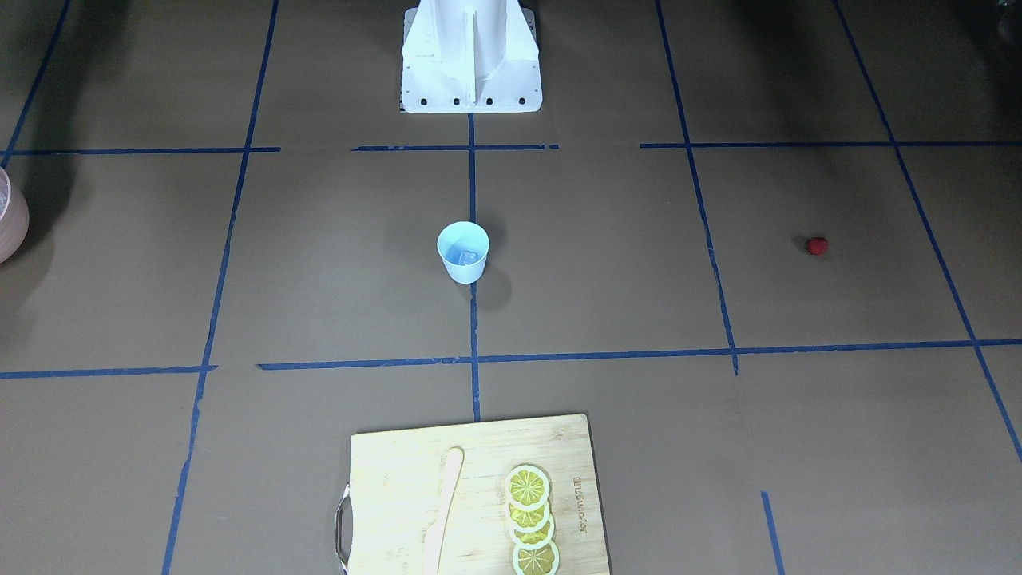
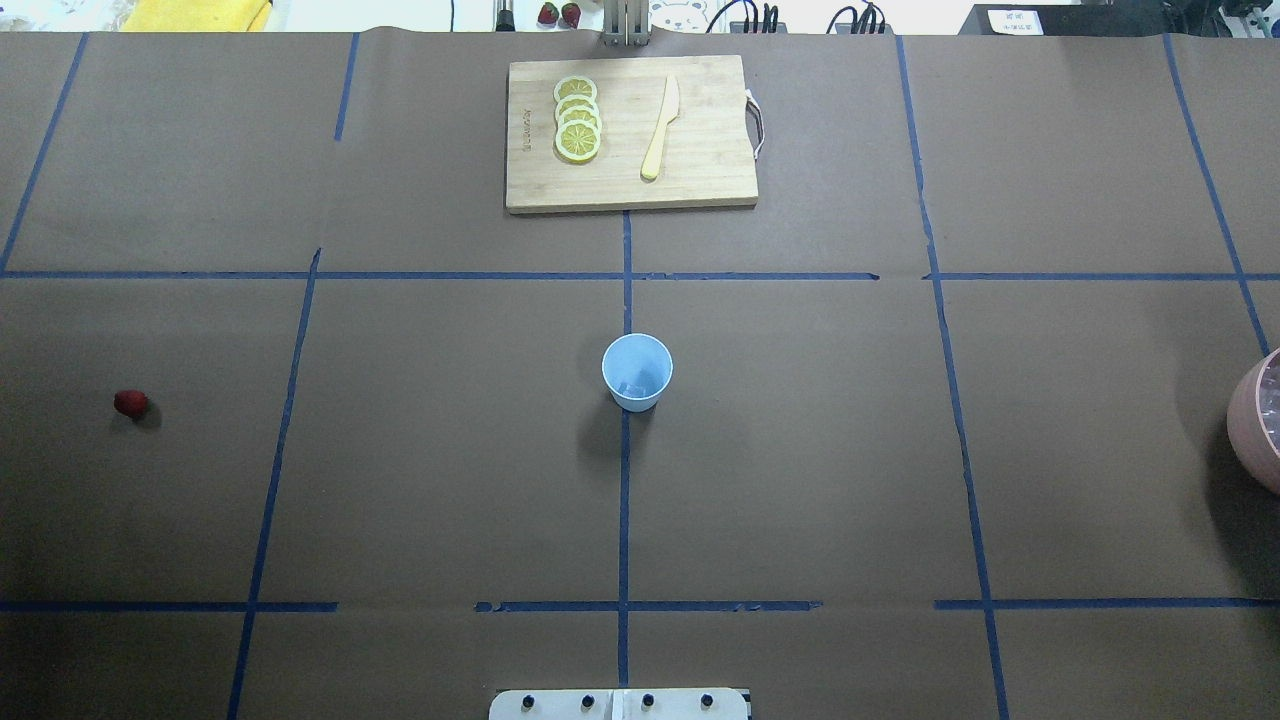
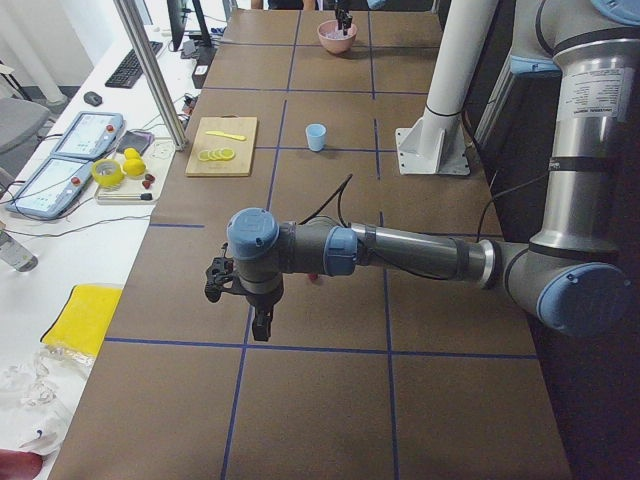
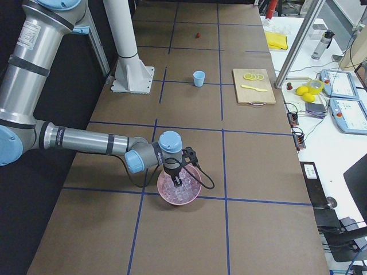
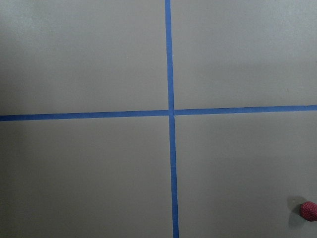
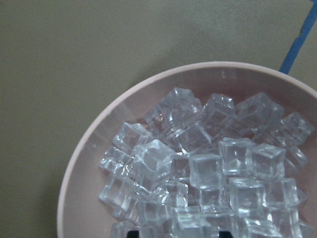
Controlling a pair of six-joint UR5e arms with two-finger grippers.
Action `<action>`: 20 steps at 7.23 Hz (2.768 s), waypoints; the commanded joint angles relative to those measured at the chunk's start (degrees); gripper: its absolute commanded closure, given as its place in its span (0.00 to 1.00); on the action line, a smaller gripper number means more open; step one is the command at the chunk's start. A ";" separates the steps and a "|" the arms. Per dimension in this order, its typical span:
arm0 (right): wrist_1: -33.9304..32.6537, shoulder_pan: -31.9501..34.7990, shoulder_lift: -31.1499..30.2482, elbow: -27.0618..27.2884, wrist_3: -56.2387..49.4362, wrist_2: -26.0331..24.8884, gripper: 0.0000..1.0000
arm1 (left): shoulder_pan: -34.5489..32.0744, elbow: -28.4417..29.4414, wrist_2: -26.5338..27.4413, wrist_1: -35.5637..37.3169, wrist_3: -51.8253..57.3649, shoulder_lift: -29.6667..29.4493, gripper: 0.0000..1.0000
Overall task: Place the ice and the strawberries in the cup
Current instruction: 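Grasp another ice cube from the pink bowl with the right gripper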
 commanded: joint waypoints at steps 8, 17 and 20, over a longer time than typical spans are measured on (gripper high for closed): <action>0.09 -0.35 0.18 -0.78 -0.09 -0.01 0.43 | -0.01 -0.08 -0.09 0.26 -0.06 -0.09 0.00; 0.00 -0.44 0.45 -1.40 -0.17 -0.01 0.49 | -0.01 -0.87 -0.09 0.62 -0.06 0.00 0.00; 0.00 -0.35 0.62 -1.22 -0.26 0.08 0.95 | -0.10 -1.22 0.00 0.62 -0.06 0.00 0.00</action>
